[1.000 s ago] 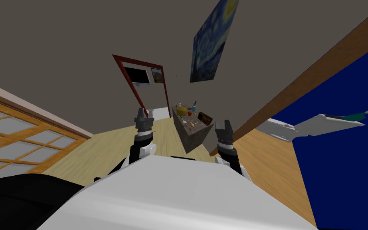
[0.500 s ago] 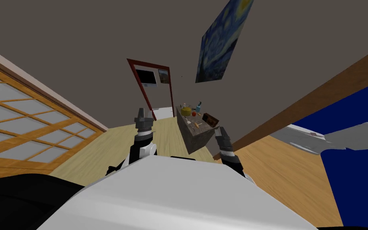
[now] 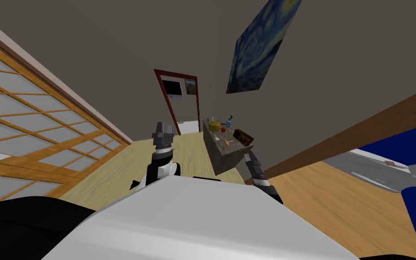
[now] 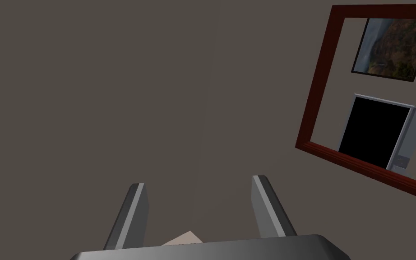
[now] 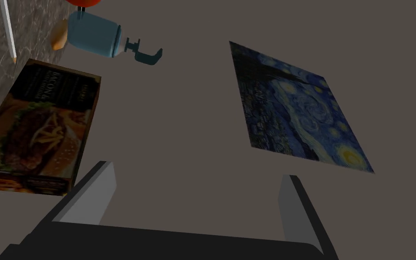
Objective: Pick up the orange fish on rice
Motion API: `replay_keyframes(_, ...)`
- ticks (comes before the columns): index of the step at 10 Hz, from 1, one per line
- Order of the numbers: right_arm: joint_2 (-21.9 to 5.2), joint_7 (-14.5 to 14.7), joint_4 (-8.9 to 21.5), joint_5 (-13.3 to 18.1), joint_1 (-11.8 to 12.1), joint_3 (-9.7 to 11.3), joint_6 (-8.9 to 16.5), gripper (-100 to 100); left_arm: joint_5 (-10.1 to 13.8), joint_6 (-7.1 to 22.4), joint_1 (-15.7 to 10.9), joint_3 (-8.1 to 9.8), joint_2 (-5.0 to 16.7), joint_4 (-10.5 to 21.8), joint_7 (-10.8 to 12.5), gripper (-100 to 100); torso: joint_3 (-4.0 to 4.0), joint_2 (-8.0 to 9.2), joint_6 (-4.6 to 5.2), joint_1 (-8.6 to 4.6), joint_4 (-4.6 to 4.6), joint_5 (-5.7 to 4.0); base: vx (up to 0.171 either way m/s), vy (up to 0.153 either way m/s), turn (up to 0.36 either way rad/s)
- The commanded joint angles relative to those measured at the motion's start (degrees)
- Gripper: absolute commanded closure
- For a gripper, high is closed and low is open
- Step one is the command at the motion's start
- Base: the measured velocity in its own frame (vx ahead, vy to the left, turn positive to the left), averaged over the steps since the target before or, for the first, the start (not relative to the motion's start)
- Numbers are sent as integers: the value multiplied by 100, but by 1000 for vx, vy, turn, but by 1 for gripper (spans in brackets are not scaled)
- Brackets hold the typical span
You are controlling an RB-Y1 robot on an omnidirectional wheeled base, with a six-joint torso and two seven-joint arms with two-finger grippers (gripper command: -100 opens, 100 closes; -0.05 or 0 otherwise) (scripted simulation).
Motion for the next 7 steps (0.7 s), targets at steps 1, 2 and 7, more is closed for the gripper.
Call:
replay_keyframes(1, -113, 56, 119, 52, 286, 12, 112, -100, 0, 0, 0, 0, 0, 0, 0, 0, 0, 0, 0, 0, 0, 0, 4, 51, 221)
replay_keyframes(2, -113, 56, 119, 52, 340, 12, 112, -100, 0, 0, -1, 0, 0, 0, 0, 0, 0, 0, -3, 3, 0, 0, 6, 37, 119)
replay_keyframes(7, -515, 132, 475, 121, 1117, -71, 369, -100, 0, 0, 0, 0, 0, 0, 0, 0, -1, -1, 1, 1, 0, 0, 12, 48, 205)
